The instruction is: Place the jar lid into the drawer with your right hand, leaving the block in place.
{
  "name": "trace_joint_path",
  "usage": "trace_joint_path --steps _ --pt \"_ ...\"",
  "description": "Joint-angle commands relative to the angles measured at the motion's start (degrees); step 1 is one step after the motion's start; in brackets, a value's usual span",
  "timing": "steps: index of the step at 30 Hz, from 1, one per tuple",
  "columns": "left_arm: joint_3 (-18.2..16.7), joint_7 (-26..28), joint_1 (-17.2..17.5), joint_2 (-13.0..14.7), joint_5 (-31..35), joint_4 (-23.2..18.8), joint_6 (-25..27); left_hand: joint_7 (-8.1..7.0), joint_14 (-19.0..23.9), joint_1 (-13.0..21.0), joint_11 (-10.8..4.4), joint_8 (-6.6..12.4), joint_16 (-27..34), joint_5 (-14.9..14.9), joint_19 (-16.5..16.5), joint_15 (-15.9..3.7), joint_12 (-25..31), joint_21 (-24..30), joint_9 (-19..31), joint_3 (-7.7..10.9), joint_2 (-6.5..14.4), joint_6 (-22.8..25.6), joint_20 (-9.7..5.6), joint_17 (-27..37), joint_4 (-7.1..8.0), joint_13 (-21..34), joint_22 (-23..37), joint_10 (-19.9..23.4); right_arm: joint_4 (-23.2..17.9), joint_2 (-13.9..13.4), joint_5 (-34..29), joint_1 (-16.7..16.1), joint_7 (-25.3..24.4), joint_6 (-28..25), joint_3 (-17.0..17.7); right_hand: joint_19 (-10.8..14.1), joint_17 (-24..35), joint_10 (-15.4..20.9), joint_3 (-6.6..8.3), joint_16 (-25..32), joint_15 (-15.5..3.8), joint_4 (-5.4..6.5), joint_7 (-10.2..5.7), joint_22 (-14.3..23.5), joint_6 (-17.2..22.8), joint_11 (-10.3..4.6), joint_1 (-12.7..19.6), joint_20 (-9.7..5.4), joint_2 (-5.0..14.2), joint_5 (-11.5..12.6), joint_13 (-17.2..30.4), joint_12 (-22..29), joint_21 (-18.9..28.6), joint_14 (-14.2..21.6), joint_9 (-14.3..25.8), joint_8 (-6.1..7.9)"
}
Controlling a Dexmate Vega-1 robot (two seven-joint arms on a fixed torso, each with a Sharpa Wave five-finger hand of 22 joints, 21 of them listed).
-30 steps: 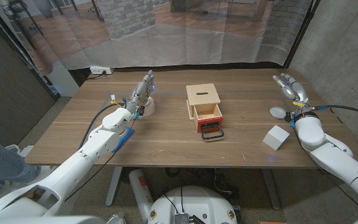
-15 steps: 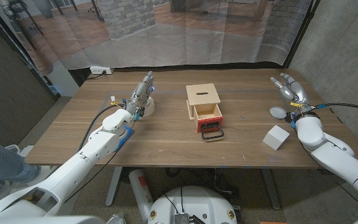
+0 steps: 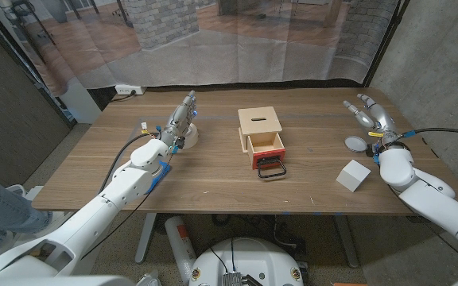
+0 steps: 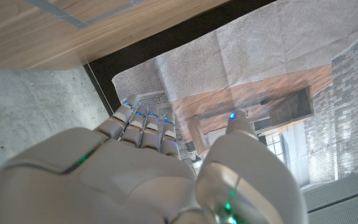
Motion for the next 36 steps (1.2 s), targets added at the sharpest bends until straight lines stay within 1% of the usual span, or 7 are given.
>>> trace_joint_path --steps 1,5,11,19,25,33,36 --pt "0.0 -0.8 -0.4 -0.3 -0.1 0.9 -0.6 0.40 -2.1 0.9 0.56 0.04 0.2 -0.1 -6.2 -0.09 0.4 0.4 0.2 -0.29 0.1 0.5 -0.63 0.3 -0.16 0.3 0.2 0.3 -2.8 -1.5 -2.4 -0.9 -0.3 -4.5 0.1 0.4 0.1 0.0 0.21 0.2 0.10 -0.44 -0.46 0.2 0.1 0.10 0.4 0.29 0.14 0.4 0.2 -0.3 -0.3 0.5 0.2 0.21" --pt "-0.2 -0.5 -0.1 0.0 -0.1 0.4 -0.5 0.45 -2.1 1.0 0.95 0.09 0.2 -0.1 -6.2 0.07 0.4 0.4 0.2 -0.34 0.1 0.7 -1.27 0.3 -0.17 0.3 0.2 0.3 -3.6 -2.0 -3.0 -0.9 -0.1 -6.4 -0.2 0.4 0.1 -0.2 0.21 0.1 0.14 -0.50 -0.81 0.2 1.0 0.41 0.5 0.66 0.20 0.4 0.2 -0.4 -0.6 0.5 0.2 0.52" --pt "-0.5 -0.2 0.5 0.4 -0.2 -0.4 -0.5 0.38 -2.1 1.0 0.64 0.15 0.1 -0.1 -6.3 0.03 0.4 0.4 0.1 -0.41 0.2 1.0 -0.69 0.3 -0.18 0.3 0.2 0.4 -4.4 -2.7 -3.5 -1.0 0.4 -8.4 -0.2 0.5 0.1 -0.3 0.22 0.0 0.25 -0.54 -0.79 0.2 0.6 0.61 0.5 1.01 0.26 0.4 0.2 -0.4 -0.8 0.4 0.2 0.36" --pt "-0.7 0.2 0.8 0.6 -0.1 -1.1 -0.5 0.75 -1.9 1.1 1.15 0.29 0.2 -0.2 -6.2 0.46 0.3 0.5 0.1 -0.53 0.3 1.6 -1.43 0.3 -0.21 0.3 0.2 0.4 -5.7 -3.7 -4.3 -1.1 0.9 -11.8 -0.5 2.3 0.2 -0.3 0.11 0.0 0.26 -0.72 -0.74 0.2 0.0 0.60 0.6 4.52 0.19 0.4 0.2 -0.5 -0.9 0.7 0.2 0.09" --pt "-0.6 0.4 0.8 0.6 0.0 -1.3 -0.2 0.68 -2.0 1.2 1.12 0.26 0.1 -0.2 -6.2 0.35 0.3 0.4 0.1 -0.60 0.4 1.6 -1.09 0.3 -0.21 0.3 0.2 0.5 -6.8 -4.9 -4.7 -0.9 1.9 -15.4 -0.8 2.7 0.1 -0.3 0.07 -0.1 0.49 -0.82 -0.69 0.2 -0.3 0.58 0.7 5.48 0.10 0.3 0.2 -0.5 -1.0 0.8 0.3 -0.01" --pt "-0.3 0.5 0.4 0.1 0.1 -0.9 -0.2 0.58 -1.9 1.2 0.98 0.25 0.1 -0.2 -6.4 0.19 0.3 0.4 0.1 -0.68 0.4 1.8 -0.55 0.3 -0.22 0.3 0.2 0.6 -7.4 -6.2 -5.5 0.0 3.0 -18.0 -2.0 2.8 0.1 -1.5 0.00 -0.5 2.93 -1.12 -1.60 0.2 -0.4 0.63 1.0 7.78 -0.02 0.1 0.3 -0.9 -2.0 0.1 0.4 0.14" --pt "-0.2 0.5 0.4 -0.1 0.1 -0.8 -0.3 0.56 -1.9 1.2 1.03 0.28 0.1 -0.2 -6.4 0.11 0.3 0.4 0.1 -0.70 0.4 1.9 -0.50 0.3 -0.22 0.3 0.2 0.5 -7.7 -6.4 -5.3 0.1 3.3 -18.7 -2.2 2.5 0.1 -1.8 -0.05 -0.5 3.16 -1.16 -1.94 0.2 -0.5 0.68 1.0 8.32 -0.06 0.1 0.3 -1.0 -2.4 -0.1 0.5 0.14"
